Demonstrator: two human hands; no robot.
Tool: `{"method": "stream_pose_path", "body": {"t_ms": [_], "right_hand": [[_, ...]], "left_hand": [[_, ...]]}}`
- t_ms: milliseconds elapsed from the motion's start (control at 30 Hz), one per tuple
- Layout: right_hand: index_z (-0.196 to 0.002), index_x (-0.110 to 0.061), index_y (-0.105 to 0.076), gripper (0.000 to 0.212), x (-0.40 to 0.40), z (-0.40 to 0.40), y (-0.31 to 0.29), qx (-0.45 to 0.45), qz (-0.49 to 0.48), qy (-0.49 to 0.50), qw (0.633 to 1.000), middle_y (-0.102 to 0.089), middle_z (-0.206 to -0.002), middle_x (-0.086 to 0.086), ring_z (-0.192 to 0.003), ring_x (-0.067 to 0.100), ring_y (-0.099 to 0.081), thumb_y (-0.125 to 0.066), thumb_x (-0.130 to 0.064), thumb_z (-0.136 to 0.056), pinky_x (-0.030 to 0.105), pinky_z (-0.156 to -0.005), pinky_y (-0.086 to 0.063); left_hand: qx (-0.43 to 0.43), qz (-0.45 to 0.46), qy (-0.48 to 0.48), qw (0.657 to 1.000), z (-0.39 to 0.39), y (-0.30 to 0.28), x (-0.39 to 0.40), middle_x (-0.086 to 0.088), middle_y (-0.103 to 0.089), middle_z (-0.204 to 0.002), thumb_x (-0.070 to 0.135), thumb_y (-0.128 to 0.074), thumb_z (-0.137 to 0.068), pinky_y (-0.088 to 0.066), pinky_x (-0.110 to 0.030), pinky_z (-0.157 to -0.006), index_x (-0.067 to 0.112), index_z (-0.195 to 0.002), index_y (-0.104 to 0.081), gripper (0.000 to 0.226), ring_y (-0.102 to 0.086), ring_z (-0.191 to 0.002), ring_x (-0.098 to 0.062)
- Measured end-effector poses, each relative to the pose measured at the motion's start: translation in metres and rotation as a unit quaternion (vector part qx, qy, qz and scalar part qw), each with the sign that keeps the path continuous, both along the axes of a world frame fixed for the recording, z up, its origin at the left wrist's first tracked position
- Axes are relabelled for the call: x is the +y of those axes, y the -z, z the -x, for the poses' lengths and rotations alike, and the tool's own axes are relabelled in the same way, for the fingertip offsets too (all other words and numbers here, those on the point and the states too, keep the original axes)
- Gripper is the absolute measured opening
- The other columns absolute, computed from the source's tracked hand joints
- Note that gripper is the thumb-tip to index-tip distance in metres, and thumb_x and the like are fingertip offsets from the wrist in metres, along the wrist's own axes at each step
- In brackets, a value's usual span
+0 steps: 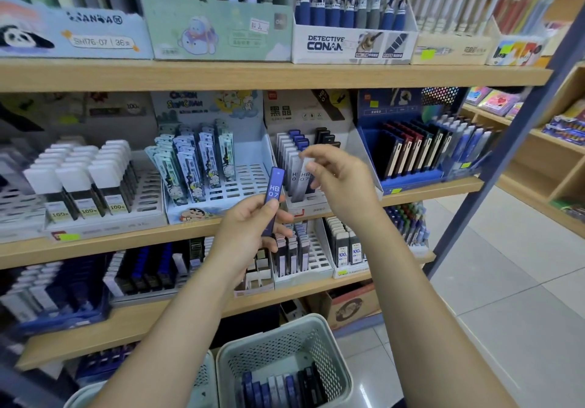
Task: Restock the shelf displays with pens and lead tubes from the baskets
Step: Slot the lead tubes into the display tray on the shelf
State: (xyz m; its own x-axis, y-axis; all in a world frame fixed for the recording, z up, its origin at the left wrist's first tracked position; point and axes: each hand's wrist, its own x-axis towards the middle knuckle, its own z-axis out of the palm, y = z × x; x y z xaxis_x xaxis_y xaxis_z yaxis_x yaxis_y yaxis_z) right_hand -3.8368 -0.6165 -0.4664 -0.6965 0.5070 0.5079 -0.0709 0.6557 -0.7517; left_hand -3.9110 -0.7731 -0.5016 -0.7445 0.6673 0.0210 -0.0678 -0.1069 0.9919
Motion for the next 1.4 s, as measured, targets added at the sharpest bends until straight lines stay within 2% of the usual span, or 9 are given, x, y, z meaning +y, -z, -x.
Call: {"method": "stream_pose_path", "body": {"t_ms": [133, 300, 500, 600, 733, 800, 933, 1267, 1400], "right_hand": [[-0.111, -0.02, -0.059, 0.018, -0.006, 0.004, 0.005, -0.008, -0.07, 0.025, 0.997, -0.06, -0.081, -0.005, -0.071, 0.009, -0.058, -0.062, -0.01, -0.096, 0.026, -0.07, -0.048], [-0.107, -0.015, -0.071, 0.015, -0.004, 0.0, 0.0, 0.016, -0.153, 0.092, 0.984, -0.055, -0.092, -0.008, -0.068, -0.006, -0.048, -0.07, -0.013, -0.092, 0.012, -0.07, -0.042], [-0.098, -0.008, -0.071, 0.01, -0.01, -0.02, -0.023, 0.006, 0.139, -0.074, 0.988, -0.068, -0.074, -0.003, -0.057, 0.015, -0.059, -0.066, -0.016, -0.096, 0.024, -0.048, -0.044], [-0.096, -0.007, -0.068, 0.009, -0.006, -0.028, -0.022, 0.012, 0.179, -0.128, 0.975, -0.068, -0.072, 0.004, -0.057, 0.02, -0.06, -0.061, -0.012, -0.099, 0.028, -0.049, -0.046], [-0.098, -0.012, -0.061, 0.008, 0.012, -0.034, -0.021, 0.066, 0.224, -0.087, 0.968, -0.066, -0.073, 0.002, -0.06, 0.023, -0.064, -0.054, -0.013, -0.102, 0.032, -0.057, -0.055], [-0.102, -0.01, -0.061, 0.01, 0.018, -0.035, -0.015, 0.06, 0.219, -0.078, 0.971, -0.065, -0.082, 0.005, -0.065, 0.024, -0.067, -0.052, -0.015, -0.104, 0.034, -0.064, -0.06], [-0.115, -0.004, -0.061, 0.026, 0.022, -0.031, -0.002, 0.021, 0.209, -0.071, 0.975, -0.065, -0.107, 0.023, -0.077, 0.027, -0.07, -0.047, -0.024, -0.106, 0.035, -0.073, -0.06], [-0.109, -0.009, -0.064, 0.022, 0.021, -0.016, -0.001, -0.021, 0.143, -0.061, 0.988, -0.067, -0.103, 0.023, -0.076, 0.029, -0.07, -0.049, -0.024, -0.105, 0.044, -0.076, -0.061], [-0.103, -0.018, -0.068, 0.017, 0.019, -0.007, -0.001, -0.03, 0.116, -0.033, 0.992, -0.067, -0.087, 0.006, -0.071, 0.025, -0.07, -0.054, -0.028, -0.103, 0.045, -0.074, -0.062]], "left_hand": [[0.01, 0.001, -0.01, 1.0, 0.0, -0.002, 0.0, -0.016, -0.074, -0.091, 0.018, -0.054, -0.103, -0.046, -0.025, -0.043, 0.003, -0.112, -0.056, 0.017, -0.07, -0.066, -0.02], [-0.004, -0.031, -0.019, 0.999, -0.004, -0.007, 0.002, -0.015, -0.073, -0.087, 0.014, -0.058, -0.1, -0.049, -0.025, -0.045, 0.004, -0.102, -0.056, 0.011, -0.07, -0.071, -0.021], [0.041, -0.025, -0.035, 0.998, -0.016, -0.017, 0.011, -0.005, -0.074, -0.087, 0.019, -0.068, -0.094, -0.049, -0.021, -0.051, 0.009, -0.099, -0.066, 0.011, -0.066, -0.073, -0.013], [0.15, 0.011, -0.07, 0.986, -0.022, -0.019, 0.021, 0.004, -0.072, -0.094, 0.024, -0.072, -0.091, -0.051, -0.021, -0.064, 0.019, -0.098, -0.068, 0.01, -0.063, -0.08, -0.007], [0.501, 0.148, -0.145, 0.84, -0.015, -0.013, 0.025, 0.005, -0.039, -0.151, 0.044, -0.067, -0.089, -0.023, -0.027, -0.114, 0.023, -0.147, -0.042, 0.067, -0.032, -0.138, -0.01], [0.573, 0.212, -0.105, 0.785, -0.01, -0.01, 0.027, 0.007, -0.008, -0.167, 0.057, -0.056, -0.091, -0.005, -0.033, -0.118, 0.023, -0.16, -0.013, 0.088, -0.006, -0.152, -0.014], [0.582, 0.277, -0.061, 0.762, -0.002, 0.001, 0.03, 0.023, 0.027, -0.158, 0.065, -0.044, -0.093, 0.006, -0.035, -0.116, 0.035, -0.156, 0.017, 0.093, 0.022, -0.148, -0.004], [0.577, 0.277, -0.064, 0.766, 0.005, 0.006, 0.028, 0.026, 0.025, -0.159, 0.048, -0.057, -0.096, 0.005, -0.038, -0.116, 0.039, -0.157, 0.017, 0.096, 0.018, -0.151, -0.005], [0.579, 0.274, -0.067, 0.765, 0.007, 0.008, 0.029, 0.026, 0.026, -0.158, 0.041, -0.058, -0.097, 0.003, -0.038, -0.118, 0.039, -0.156, 0.017, 0.096, 0.019, -0.15, -0.002]]}}
